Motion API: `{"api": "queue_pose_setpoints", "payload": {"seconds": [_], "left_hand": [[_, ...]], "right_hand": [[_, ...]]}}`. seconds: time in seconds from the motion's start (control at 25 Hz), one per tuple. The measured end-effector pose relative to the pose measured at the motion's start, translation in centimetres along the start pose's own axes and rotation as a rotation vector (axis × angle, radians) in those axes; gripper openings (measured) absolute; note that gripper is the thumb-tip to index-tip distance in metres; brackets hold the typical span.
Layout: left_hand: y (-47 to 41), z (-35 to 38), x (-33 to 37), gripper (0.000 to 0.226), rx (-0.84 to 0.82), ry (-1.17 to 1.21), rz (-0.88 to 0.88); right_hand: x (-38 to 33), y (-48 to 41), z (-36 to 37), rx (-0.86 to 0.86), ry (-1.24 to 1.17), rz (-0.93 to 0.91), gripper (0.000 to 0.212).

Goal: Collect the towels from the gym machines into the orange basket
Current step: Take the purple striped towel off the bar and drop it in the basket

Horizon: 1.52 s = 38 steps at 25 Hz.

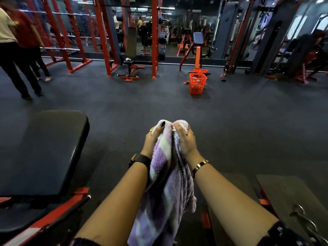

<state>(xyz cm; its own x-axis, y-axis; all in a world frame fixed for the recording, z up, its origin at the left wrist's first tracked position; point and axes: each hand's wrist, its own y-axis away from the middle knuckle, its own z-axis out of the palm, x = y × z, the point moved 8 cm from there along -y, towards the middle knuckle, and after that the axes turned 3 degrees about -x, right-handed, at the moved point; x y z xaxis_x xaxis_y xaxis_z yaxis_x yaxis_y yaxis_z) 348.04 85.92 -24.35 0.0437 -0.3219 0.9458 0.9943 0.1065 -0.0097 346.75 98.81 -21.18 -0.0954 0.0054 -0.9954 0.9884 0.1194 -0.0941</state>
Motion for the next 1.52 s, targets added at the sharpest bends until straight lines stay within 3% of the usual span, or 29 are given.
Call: {"api": "queue_pose_setpoints", "payload": {"seconds": [0.48, 0.68, 1.08, 1.36, 1.52], "left_hand": [[-30.5, -1.8, 2.5, 0.066, 0.003, -0.032, -0.014], [-40.7, -3.8, 2.2, 0.09, 0.004, -0.026, -0.034], [-68.4, -8.6, 1.6, 0.081, -0.035, 0.025, -0.048], [-87.8, -8.5, 1.8, 0.096, -0.114, 0.049, -0.076], [-98.2, -7.8, 1.0, 0.077, -0.097, 0.022, -0.09]], "right_hand": [[0.1, -29.8, 1.8, 0.005, -0.012, -0.024, 0.027], [1.1, -39.2, 3.4, 0.011, -0.002, -0.023, 0.028], [4.4, -65.7, 7.5, 0.068, 0.083, -0.019, 0.024], [5.9, -83.5, 7.6, 0.176, 0.039, -0.015, 0.026], [7.9, -93.8, 6.4, 0.209, 0.022, -0.011, 0.034]]}}
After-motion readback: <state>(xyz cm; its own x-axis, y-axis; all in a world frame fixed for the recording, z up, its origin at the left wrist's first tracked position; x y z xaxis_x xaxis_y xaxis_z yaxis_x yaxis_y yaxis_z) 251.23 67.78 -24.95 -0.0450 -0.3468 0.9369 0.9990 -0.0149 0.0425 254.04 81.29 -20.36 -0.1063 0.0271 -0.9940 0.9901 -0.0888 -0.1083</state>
